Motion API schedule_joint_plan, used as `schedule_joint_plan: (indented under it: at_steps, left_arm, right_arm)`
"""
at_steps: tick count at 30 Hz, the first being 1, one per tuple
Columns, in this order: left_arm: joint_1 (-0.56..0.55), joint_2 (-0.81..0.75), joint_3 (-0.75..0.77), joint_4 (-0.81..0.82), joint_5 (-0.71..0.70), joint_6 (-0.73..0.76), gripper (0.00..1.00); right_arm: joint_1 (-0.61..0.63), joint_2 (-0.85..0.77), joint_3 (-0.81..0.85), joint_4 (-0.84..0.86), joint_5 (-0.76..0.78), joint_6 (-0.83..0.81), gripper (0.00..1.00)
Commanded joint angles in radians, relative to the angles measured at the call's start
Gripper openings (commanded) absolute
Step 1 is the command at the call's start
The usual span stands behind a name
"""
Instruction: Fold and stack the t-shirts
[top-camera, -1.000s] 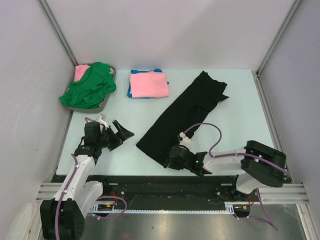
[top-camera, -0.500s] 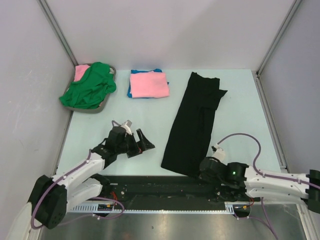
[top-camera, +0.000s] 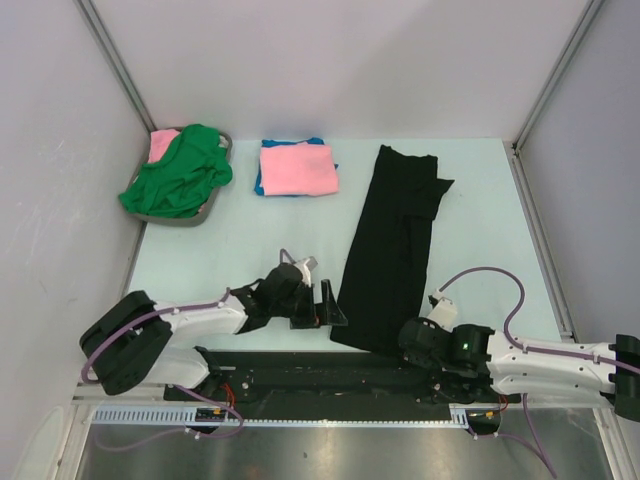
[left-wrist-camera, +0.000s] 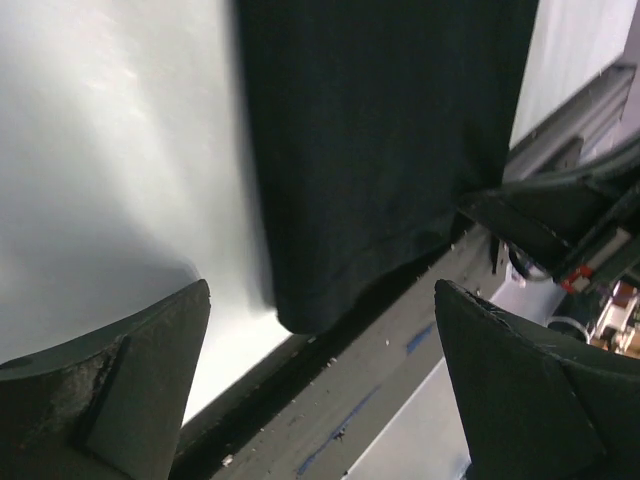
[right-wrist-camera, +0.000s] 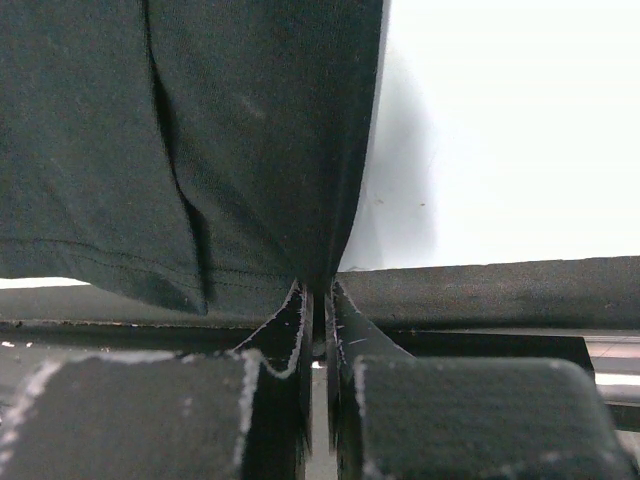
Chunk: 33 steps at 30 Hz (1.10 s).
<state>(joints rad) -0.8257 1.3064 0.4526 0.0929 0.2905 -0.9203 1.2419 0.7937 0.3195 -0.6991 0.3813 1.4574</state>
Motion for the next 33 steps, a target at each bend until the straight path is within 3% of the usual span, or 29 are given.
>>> schedule_joint_plan:
  at_steps: [1,3,6,7,10,18,21,22,29,33]
  left_arm:
    - [-0.059,0.031,-0.008,0.103,0.03,-0.037,1.0]
    - [-0.067,0.034,-0.025,0.12,0.033,-0.037,0.97]
    - [-0.067,0.057,-0.043,0.166,0.068,-0.043,0.83]
    - [-0.069,0.065,-0.048,0.175,0.073,-0.045,0.74]
    - [-0.07,0.096,-0.06,0.209,0.088,-0.052,0.64]
    - [-0.07,0.162,-0.06,0.28,0.104,-0.055,0.56]
    - [-0.072,0.163,-0.069,0.3,0.105,-0.06,0.31]
    - [-0.07,0.162,-0.071,0.306,0.107,-0.061,0.0]
    - [-0.084,0.053,-0.103,0.318,0.102,-0.066,0.0]
    - [-0.151,-0.048,-0.14,0.262,0.001,-0.084,0.0]
  right_arm:
    - [-0.001,0.012,-0.01,0.007,0.05,0.009,0.0]
    - [-0.002,0.001,-0.01,0.001,0.053,0.005,0.0]
    - [-0.006,-0.007,-0.01,-0.003,0.053,0.004,0.0]
    - [-0.007,-0.005,-0.01,-0.002,0.056,0.006,0.0]
    - [-0.009,-0.013,-0.01,-0.002,0.053,0.004,0.0]
    - [-0.009,-0.037,-0.01,-0.016,0.053,0.011,0.0]
    - [-0.009,-0.057,-0.01,-0.033,0.059,0.017,0.0]
    - [-0.009,-0.063,-0.01,-0.039,0.065,0.017,0.0]
    - [0.005,-0.083,0.027,-0.065,0.087,0.0,0.0]
    - [0.07,-0.08,0.046,-0.094,0.106,0.026,0.0]
